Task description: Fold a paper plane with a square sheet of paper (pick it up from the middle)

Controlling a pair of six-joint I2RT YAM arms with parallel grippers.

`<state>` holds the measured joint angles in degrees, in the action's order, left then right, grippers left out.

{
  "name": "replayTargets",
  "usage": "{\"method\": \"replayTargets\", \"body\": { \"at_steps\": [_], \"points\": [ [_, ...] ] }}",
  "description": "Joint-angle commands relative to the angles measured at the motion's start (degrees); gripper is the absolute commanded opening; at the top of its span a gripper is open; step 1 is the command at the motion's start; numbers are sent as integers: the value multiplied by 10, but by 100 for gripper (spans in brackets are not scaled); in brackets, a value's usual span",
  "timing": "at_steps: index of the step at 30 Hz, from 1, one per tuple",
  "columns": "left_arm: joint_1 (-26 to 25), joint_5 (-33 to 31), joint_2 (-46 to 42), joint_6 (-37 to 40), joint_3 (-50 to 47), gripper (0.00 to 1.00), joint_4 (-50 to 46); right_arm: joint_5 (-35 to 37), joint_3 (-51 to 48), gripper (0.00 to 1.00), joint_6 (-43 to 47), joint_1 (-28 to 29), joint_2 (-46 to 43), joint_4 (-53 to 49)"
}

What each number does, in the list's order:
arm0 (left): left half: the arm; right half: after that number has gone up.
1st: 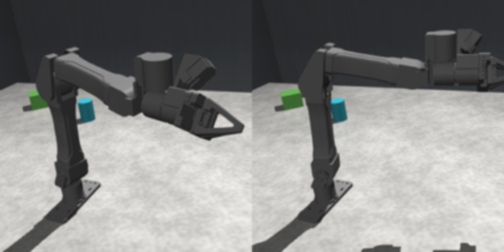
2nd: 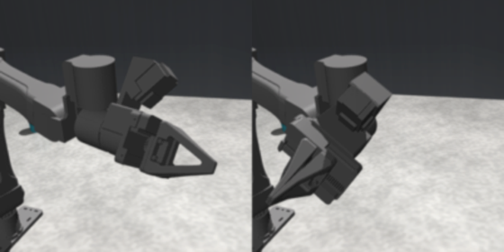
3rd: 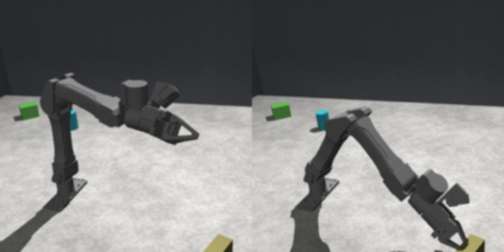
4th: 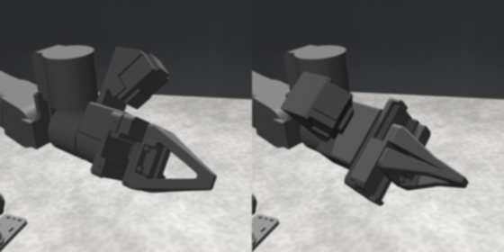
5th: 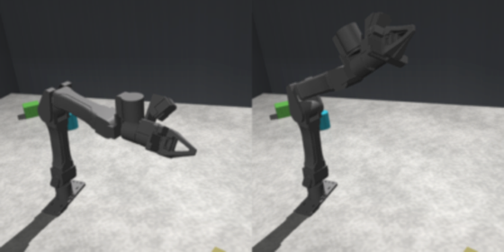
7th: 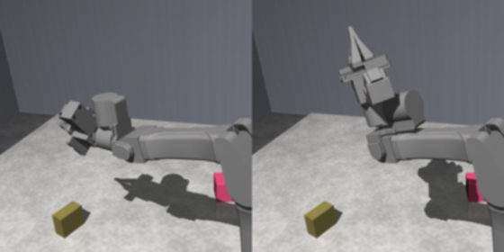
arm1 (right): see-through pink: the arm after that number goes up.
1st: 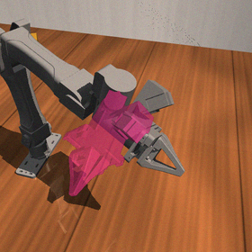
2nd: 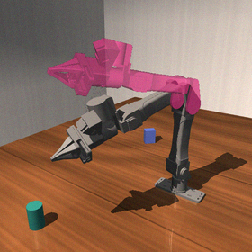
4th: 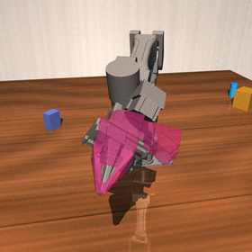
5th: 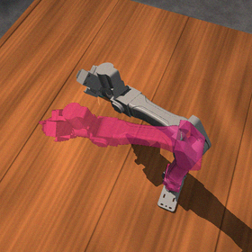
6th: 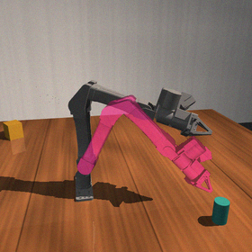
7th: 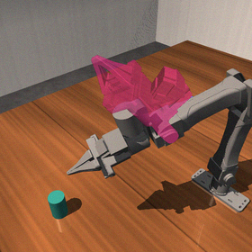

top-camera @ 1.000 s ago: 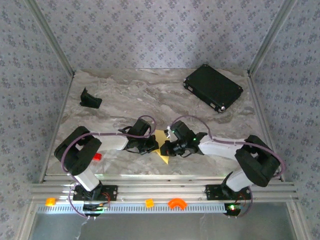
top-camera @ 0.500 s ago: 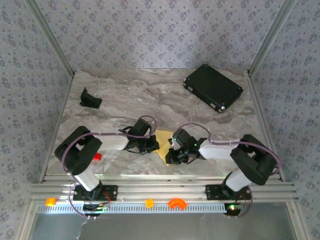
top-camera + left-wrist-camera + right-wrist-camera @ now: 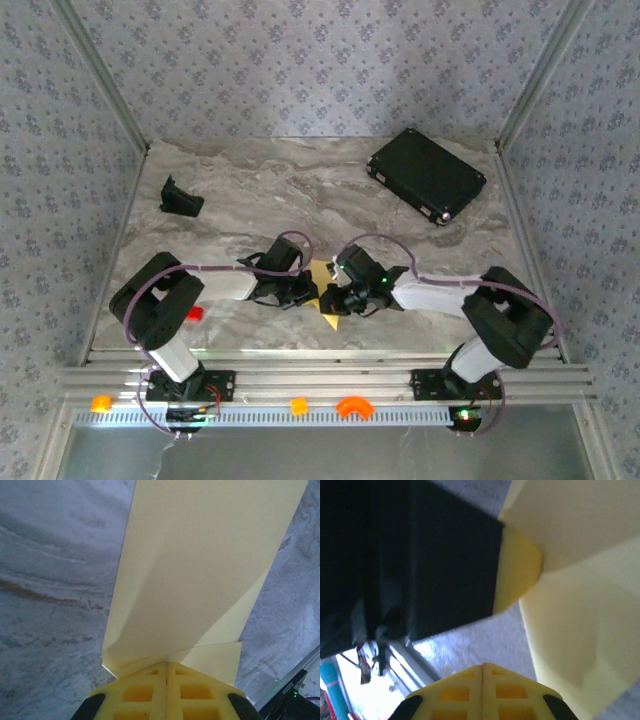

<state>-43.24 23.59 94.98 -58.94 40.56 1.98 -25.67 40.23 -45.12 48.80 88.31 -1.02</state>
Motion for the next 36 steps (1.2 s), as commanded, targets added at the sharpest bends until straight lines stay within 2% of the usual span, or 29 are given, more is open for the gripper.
{"method": "replayTargets", "body": {
  "at_steps": [1, 6, 20, 27, 30, 36],
  "points": [
    [-2, -30, 24, 11, -16, 0, -53, 40, 4, 6, -16, 2, 42, 23],
    [-2, -32, 29, 11, -18, 0, -52, 20, -50, 6, -38, 4, 56, 80],
    [-2, -42, 37, 4, -25, 0, -51, 5, -141, 8, -29, 22, -63, 35],
    [-3, -41, 31, 5, -23, 0, -52, -8, -115, 6, -35, 22, -121, 19],
    [-2, -41, 29, 5, -23, 0, -52, -6, -90, 6, -34, 15, -112, 25],
    [-2, -41, 33, 5, -22, 0, -52, -17, -47, 9, -24, 14, -21, 44]
  ]
}}
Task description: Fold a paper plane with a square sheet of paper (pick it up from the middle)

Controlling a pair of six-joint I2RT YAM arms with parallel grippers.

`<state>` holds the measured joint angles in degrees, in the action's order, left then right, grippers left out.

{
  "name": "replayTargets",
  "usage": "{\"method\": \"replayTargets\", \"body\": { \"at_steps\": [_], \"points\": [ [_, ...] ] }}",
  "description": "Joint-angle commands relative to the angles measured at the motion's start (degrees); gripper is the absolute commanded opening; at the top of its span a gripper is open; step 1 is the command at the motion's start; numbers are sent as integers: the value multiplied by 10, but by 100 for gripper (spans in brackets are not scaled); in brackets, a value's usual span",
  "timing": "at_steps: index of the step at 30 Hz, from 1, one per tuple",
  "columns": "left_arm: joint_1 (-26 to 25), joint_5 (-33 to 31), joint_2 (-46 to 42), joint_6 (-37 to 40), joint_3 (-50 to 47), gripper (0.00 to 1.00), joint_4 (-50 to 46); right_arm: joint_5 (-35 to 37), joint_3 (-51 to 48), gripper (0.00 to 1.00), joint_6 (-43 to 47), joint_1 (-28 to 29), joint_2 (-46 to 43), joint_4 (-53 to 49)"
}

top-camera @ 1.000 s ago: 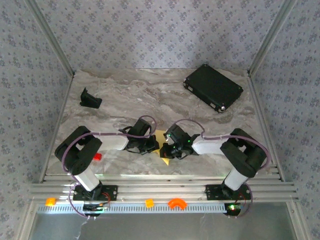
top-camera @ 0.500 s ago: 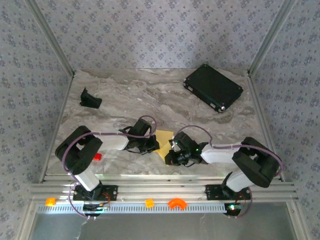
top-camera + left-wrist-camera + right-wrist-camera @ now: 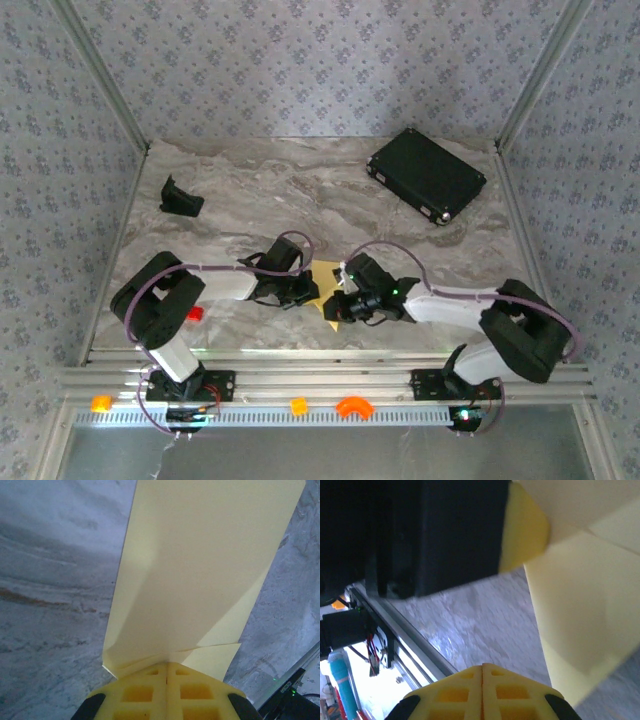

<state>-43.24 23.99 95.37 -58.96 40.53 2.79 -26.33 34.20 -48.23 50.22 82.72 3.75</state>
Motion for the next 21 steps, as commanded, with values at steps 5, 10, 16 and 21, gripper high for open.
{"method": "replayTargets", "body": {
  "at_steps": [5, 10, 16, 21],
  "points": [
    [-2, -44, 33, 5, -23, 0, -58, -4, -31, 9, -4, -4, 61, 6],
    [-2, -45, 33, 2, -26, 0, -50, -36, -96, 9, -30, 8, 32, 49],
    [-2, -44, 31, -3, -27, 0, -47, -49, -111, 7, -52, 2, -22, 53],
    [-2, -44, 25, -3, -26, 0, -45, -26, -50, 5, -45, -19, -42, -2]
  ]
}}
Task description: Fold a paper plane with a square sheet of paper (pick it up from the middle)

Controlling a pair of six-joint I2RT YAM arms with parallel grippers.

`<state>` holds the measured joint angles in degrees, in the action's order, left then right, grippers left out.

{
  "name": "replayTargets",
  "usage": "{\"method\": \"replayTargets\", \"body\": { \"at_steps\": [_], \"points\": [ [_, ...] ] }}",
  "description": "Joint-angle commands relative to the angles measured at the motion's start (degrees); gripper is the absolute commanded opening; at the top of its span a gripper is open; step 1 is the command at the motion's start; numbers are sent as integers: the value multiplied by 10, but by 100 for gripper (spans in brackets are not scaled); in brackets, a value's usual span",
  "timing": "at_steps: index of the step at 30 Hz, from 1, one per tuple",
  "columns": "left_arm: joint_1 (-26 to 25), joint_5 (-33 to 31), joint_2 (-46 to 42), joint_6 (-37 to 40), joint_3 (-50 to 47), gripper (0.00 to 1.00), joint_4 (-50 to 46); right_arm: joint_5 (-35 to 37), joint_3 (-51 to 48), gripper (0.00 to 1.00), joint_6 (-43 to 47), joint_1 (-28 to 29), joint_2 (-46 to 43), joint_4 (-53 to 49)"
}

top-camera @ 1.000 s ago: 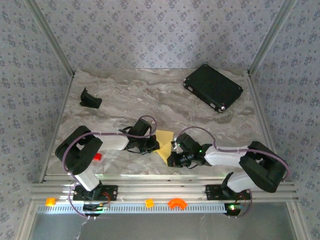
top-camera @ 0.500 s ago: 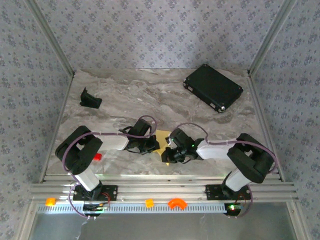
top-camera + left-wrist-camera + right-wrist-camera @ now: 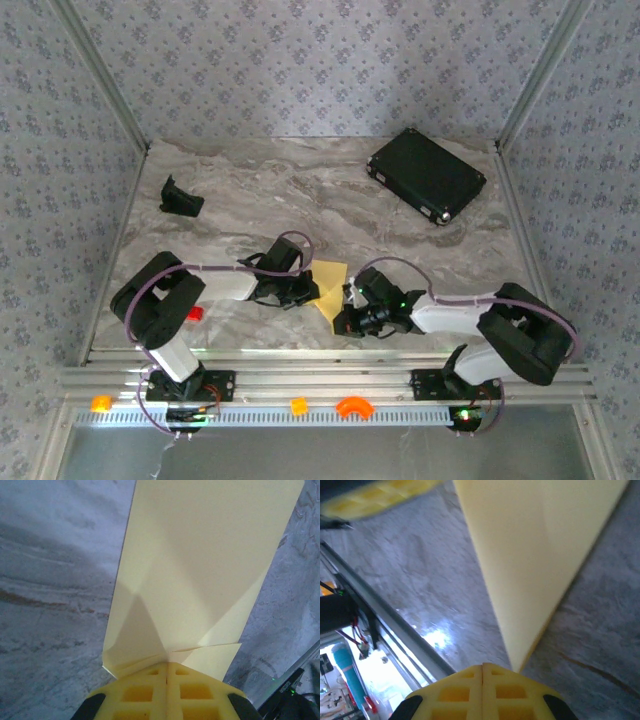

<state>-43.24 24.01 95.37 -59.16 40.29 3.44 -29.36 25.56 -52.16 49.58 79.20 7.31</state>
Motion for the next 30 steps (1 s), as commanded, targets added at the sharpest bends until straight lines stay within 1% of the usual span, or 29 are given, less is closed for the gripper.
{"method": "replayTargets", "body": {
  "at_steps": [1, 5, 7, 10, 15, 19, 23, 26, 30],
  "points": [
    [-2, -43, 25, 0, -23, 0, -51, 3, 44, 5, -4, -19, 4, -34],
    [-2, -42, 26, 0, -23, 0, -49, -17, 66, 6, -16, -38, 66, 9],
    [-3, -41, 25, -1, -22, 0, -49, -24, 70, 6, -19, -36, 94, 26],
    [-3, -40, 25, 0, -19, 0, -49, -15, 59, 6, -22, -29, 115, 26],
    [1, -41, 23, 13, -3, 0, -57, 15, 20, 4, -25, -20, 116, 12],
    [2, -32, -4, 26, 21, 0, -59, 23, 8, 2, -20, -25, 115, -4],
    [3, -21, -35, 29, 30, 4, -54, 28, 8, 1, -25, -23, 113, 2],
    [-3, -7, -50, 25, 30, 4, -46, 38, 10, 1, -29, -23, 113, 0],
    [-19, -3, -54, 14, 28, 3, -39, 41, 9, 0, -32, -24, 116, 2]
  ]
}}
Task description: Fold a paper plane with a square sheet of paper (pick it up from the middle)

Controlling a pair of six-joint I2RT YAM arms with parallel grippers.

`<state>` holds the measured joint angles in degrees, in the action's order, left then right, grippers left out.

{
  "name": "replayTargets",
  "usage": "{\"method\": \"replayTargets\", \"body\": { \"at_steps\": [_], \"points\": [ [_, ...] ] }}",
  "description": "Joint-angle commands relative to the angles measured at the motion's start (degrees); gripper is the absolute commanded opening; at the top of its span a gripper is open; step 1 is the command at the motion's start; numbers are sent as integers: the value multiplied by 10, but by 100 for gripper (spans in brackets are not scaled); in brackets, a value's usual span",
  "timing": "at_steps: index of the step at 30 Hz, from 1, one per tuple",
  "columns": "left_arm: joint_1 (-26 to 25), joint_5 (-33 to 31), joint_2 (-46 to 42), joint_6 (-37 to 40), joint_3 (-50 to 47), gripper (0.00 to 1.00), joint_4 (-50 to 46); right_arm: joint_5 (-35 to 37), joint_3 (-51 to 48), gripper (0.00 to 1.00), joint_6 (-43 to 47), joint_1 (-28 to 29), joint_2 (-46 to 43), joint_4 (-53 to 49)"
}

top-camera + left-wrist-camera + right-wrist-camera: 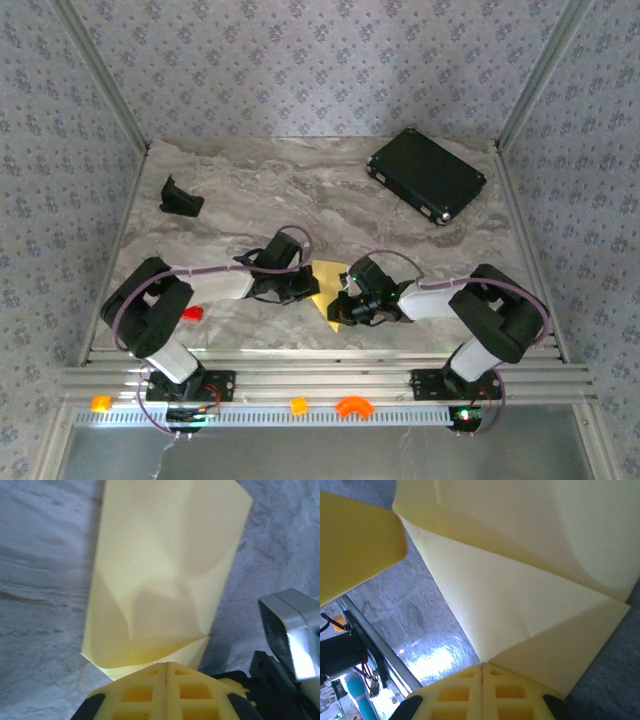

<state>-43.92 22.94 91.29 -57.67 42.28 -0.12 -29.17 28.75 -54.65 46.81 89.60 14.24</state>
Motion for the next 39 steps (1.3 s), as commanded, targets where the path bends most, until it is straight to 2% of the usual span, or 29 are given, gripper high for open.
{"method": "replayTargets", "body": {
  "at_steps": [1, 9, 17, 30, 39],
  "points": [
    [-18, 9, -10, -6, 6, 3, 2, 39, -23, 0, -7, 5, 13, -67],
    [-31, 2, 44, -48, -27, 1, 57, 39, -28, 0, -7, 5, 13, -63],
    [25, 12, 56, -22, -61, 1, 92, 37, -42, 0, -5, 4, 16, -58],
    [103, 12, 43, 10, -56, 0, 35, 34, -55, 0, 1, 2, 11, -51],
    [102, 14, -17, 7, -36, 2, 9, 20, -50, 0, 16, -1, 8, -50]
  ]
}}
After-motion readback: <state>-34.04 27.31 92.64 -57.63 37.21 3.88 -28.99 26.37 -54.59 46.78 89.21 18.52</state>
